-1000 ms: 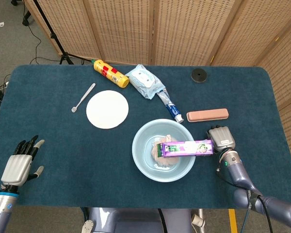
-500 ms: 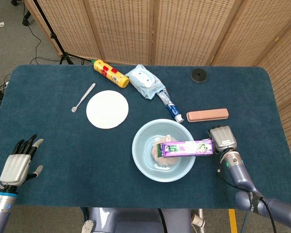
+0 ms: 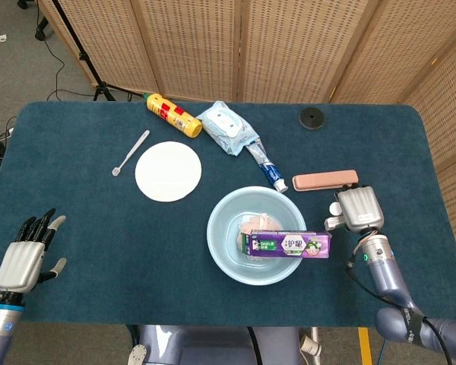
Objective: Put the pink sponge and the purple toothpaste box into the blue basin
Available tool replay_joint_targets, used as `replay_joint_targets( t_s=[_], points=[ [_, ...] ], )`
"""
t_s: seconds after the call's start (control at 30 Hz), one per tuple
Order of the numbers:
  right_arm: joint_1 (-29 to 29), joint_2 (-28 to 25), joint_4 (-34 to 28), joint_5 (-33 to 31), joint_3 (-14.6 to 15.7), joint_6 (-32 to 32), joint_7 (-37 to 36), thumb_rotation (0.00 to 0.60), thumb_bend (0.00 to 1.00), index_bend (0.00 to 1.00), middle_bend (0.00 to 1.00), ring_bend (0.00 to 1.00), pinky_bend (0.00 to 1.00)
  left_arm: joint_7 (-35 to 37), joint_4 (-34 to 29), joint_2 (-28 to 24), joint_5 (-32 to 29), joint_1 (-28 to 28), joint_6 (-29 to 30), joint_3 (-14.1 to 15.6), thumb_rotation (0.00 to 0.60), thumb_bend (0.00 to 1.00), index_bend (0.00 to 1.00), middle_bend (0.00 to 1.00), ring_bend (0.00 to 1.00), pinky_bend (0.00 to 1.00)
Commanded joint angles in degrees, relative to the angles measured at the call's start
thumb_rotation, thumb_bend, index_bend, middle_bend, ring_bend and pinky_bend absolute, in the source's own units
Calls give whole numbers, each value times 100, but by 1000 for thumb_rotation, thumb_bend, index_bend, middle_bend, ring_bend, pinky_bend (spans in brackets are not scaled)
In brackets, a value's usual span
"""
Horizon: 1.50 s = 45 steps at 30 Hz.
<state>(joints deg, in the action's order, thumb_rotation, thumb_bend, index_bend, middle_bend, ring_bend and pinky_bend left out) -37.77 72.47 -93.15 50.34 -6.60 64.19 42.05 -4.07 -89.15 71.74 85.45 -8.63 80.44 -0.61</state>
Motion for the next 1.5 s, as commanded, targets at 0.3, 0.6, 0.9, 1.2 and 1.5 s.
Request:
replay_joint_targets(
  t_s=[0.3,0.6,0.9,1.2,1.5],
  points=[
    [64,-269,-382,130,-89,346,109,600,131,684,413,363,467,20,-142,-88,117,48,149,6,600,296,58,0,113,75],
    [12,-430,-694,205,-177,526,325,600,131,686,413,363,467,41,-200,-125,154,64,188,6,600,296,58,0,113,75],
    [-11,-553,-941,182,-230,686,525,600,131,686,413,363,467,96,-242,-175,195,87,256,-6,600,296,58,0,113,75],
    [32,-624,-995,194,-201,719,507,600,131,686,413,363,467,60,-266,-176,229,94,268,4,600,296,58,0,113,75],
    [48,-640,-1100,227,-194,789,557,600,131,686,413,363,467,55,-307,-202,264,117,322,4,600,296,58,0,113,75]
  ],
)
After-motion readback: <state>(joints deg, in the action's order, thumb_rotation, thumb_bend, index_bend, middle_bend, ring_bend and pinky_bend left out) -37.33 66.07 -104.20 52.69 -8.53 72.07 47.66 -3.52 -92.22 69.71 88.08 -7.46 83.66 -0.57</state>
